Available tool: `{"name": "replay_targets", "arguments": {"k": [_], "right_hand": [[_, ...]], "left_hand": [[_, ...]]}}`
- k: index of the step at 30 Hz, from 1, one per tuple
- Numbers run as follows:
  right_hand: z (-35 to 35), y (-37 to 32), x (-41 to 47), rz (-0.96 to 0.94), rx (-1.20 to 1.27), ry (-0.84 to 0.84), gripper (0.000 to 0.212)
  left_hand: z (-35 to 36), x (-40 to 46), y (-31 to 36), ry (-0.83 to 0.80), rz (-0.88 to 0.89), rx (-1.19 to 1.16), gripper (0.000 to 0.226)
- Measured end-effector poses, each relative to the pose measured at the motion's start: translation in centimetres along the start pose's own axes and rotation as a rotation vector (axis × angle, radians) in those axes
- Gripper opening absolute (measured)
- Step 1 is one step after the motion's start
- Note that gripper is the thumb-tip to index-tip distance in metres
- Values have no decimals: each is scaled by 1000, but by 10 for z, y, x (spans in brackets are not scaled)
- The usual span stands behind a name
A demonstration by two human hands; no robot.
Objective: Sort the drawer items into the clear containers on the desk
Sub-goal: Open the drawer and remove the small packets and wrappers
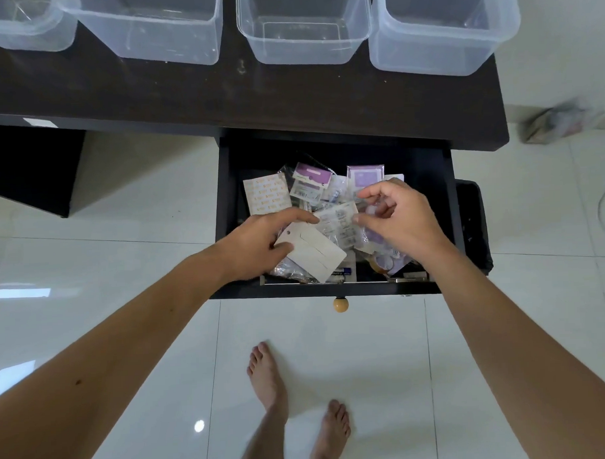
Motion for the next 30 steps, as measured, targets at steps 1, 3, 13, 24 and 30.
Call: {"name": "replay_targets", "arguments": {"k": [1,3,13,24,30], "right_hand": [[4,2,0,-30,-41,-22,43],[11,2,0,-83,-114,-61,58],[2,6,-2,9,-24,30,19],[-42,-19,-2,91,348,193,9],[-27,-24,-11,103,357,59,12]], "left_hand": [[1,1,-1,8,-12,9,54],[2,2,-4,35,-38,-7,46],[6,-1,-5,104,-57,-53,40],[3,-5,-3,185,-188,-270,31],[-3,-9,5,234,-189,-409,29]]}}
Point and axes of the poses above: each hand's wrist, its own x-axis towards the middle knuckle, its own z-axis out of the palm, y = z × x, the point moved 4 cm from there along x, towards the middle knuckle, and after that the axes turned 13 degrees about y, right-handed, at the moved point
